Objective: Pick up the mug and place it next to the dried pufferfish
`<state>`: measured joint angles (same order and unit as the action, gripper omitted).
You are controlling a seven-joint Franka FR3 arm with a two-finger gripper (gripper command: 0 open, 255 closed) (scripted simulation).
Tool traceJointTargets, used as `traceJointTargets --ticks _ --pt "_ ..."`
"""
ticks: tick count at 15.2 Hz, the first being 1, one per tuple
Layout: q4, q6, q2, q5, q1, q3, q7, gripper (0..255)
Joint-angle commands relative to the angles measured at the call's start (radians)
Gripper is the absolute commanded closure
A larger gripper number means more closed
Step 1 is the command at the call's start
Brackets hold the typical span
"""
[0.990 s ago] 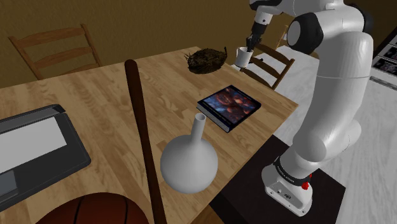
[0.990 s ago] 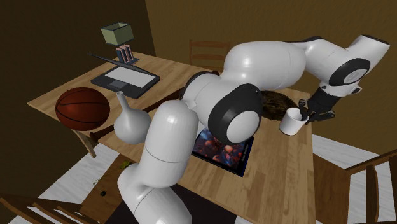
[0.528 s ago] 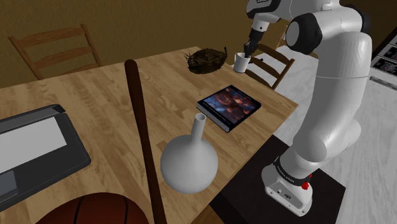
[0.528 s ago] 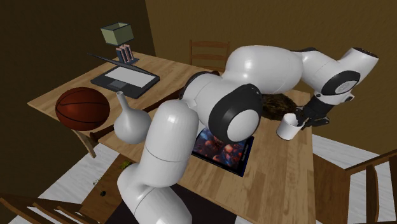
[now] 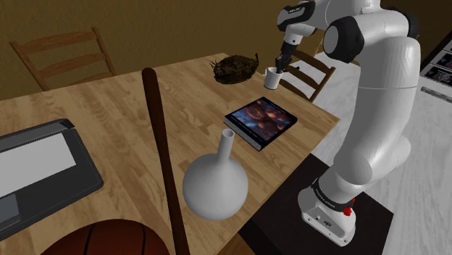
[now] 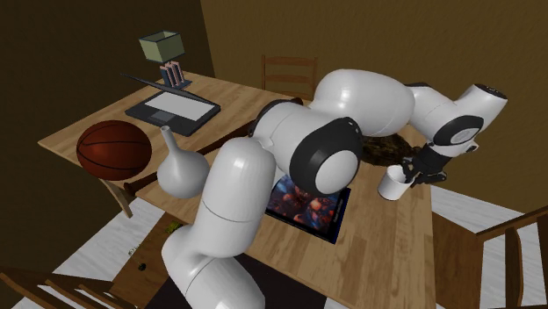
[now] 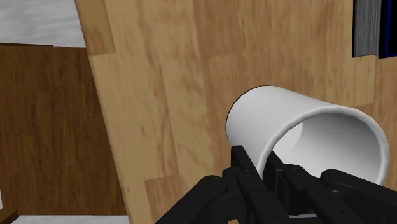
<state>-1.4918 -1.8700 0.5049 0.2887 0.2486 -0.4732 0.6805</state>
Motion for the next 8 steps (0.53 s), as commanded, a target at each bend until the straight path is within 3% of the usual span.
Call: traceJointTargets --ticks 1,8 --pt "-0.012 -0.022 0.011 0.006 0.001 0.003 0.004 255" --pt "-0.027 -0.045 0.019 0.011 0.001 0.006 0.008 255"
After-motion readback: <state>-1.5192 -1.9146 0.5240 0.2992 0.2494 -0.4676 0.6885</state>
